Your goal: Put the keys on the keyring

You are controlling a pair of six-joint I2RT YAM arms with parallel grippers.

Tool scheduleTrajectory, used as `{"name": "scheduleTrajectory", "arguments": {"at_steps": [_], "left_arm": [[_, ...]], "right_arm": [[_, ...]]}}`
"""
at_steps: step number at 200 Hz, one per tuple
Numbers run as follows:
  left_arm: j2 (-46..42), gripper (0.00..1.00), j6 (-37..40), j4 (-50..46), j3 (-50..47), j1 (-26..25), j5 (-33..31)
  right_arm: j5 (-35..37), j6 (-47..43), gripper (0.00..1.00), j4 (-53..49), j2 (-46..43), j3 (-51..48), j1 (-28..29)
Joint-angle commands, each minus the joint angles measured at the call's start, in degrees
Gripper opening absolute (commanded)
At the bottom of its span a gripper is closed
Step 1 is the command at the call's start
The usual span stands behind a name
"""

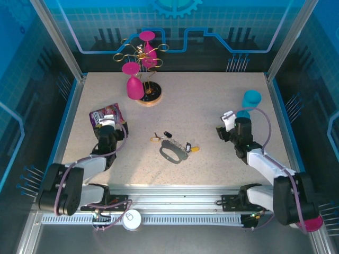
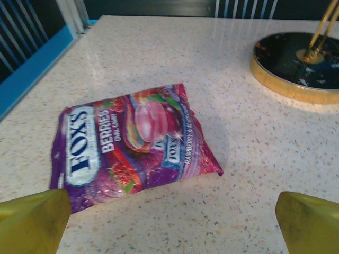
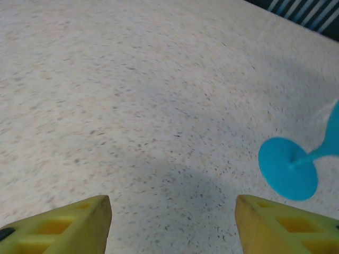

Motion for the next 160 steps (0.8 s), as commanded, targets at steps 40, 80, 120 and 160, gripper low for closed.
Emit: {"name": "scheduleTrajectory", "arguments": {"at_steps": [40, 80, 120, 160], "left_arm": [[16.2, 0.99, 3.4, 27.8, -1.3, 1.3, 11.2], [15.8, 0.99, 0.6, 16.3, 4.8, 2.8, 8.7], [15.8, 0.99, 0.5, 15.9, 5.0, 2.6, 8.0], [15.8, 0.99, 0.4, 15.3, 5.2, 3.1, 9.4]], "right_arm": [[-8.5, 8.0, 0.63, 48.3, 18.9, -9.3, -4.6], [-7.8, 9.4, 0.73, 33.9, 20.0, -1.7, -5.3], [-7.5, 10.3, 0.89, 35.1, 20.2, -1.9, -6.0], [-7.5, 10.3, 1.00, 35.0, 20.3, -2.0, -5.9]]}}
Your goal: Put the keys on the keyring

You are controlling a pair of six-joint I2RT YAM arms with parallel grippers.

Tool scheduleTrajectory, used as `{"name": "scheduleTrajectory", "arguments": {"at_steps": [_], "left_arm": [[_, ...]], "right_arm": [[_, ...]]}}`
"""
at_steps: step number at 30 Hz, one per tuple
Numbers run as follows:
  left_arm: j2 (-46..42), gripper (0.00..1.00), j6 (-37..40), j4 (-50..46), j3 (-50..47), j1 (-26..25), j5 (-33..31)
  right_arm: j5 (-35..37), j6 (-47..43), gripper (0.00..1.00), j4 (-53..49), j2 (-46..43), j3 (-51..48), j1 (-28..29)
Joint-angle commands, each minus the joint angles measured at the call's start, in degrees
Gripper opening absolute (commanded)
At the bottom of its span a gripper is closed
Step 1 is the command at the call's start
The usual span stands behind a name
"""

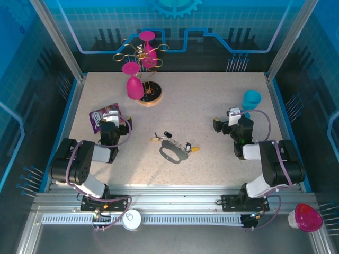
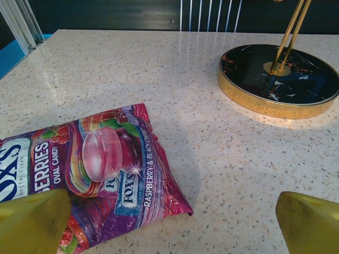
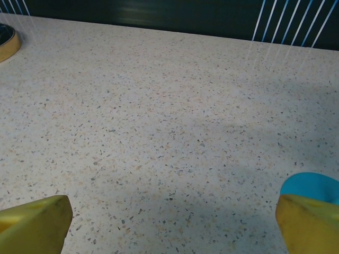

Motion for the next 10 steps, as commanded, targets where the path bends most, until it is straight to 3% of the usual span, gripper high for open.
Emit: {"name": "scheduleTrajectory", "arguments": {"at_steps": [1, 10], "left_arm": [[-0.7, 0.99, -1.3, -1.7, 1.8, 1.0, 1.7], [-0.9, 0.99, -1.7, -2.8, 2.2, 2.2, 4.5]], "right_arm": [[0.0, 0.3, 1.00, 0.6, 0.1, 0.2, -0.8], [0.6, 0.1, 1.00, 0.6, 0.1, 0.3, -0.5]]}}
